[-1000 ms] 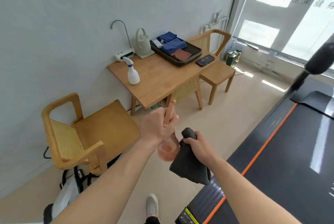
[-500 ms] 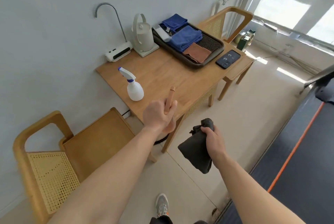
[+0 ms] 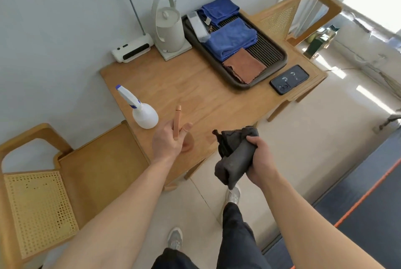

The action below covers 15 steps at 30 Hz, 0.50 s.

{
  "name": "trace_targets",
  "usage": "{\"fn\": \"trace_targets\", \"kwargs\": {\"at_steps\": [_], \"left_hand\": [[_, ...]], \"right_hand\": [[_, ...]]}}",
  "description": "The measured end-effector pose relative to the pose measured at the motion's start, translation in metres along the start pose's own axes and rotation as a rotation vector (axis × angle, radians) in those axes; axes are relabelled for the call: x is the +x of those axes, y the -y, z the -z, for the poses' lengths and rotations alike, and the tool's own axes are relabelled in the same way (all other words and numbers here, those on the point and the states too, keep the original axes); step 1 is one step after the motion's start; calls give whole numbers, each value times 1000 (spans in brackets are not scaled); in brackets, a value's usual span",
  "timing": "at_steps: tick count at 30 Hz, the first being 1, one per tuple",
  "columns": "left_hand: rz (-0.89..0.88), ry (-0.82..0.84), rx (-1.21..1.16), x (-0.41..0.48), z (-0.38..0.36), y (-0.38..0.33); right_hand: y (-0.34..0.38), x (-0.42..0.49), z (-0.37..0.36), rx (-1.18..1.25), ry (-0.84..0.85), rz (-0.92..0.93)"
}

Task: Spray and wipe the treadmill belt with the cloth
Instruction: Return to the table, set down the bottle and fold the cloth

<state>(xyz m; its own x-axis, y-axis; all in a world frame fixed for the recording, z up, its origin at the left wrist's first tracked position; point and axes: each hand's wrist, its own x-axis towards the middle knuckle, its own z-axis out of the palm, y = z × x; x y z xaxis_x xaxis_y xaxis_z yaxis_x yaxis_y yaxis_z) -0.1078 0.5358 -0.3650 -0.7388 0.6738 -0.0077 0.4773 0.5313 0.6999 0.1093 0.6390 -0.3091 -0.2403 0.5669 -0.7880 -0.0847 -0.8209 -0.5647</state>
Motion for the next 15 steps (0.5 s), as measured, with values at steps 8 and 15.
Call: {"fn": "trace_targets", "kwargs": {"at_steps": [8,15], "left_hand": [[278,-81,-153,-19,-24,-18],[615,27,-107,-50,-32,7]], "right_hand": [[85,40,-15,32,188,-143],[125,58,-25,137,397,-192]]}}
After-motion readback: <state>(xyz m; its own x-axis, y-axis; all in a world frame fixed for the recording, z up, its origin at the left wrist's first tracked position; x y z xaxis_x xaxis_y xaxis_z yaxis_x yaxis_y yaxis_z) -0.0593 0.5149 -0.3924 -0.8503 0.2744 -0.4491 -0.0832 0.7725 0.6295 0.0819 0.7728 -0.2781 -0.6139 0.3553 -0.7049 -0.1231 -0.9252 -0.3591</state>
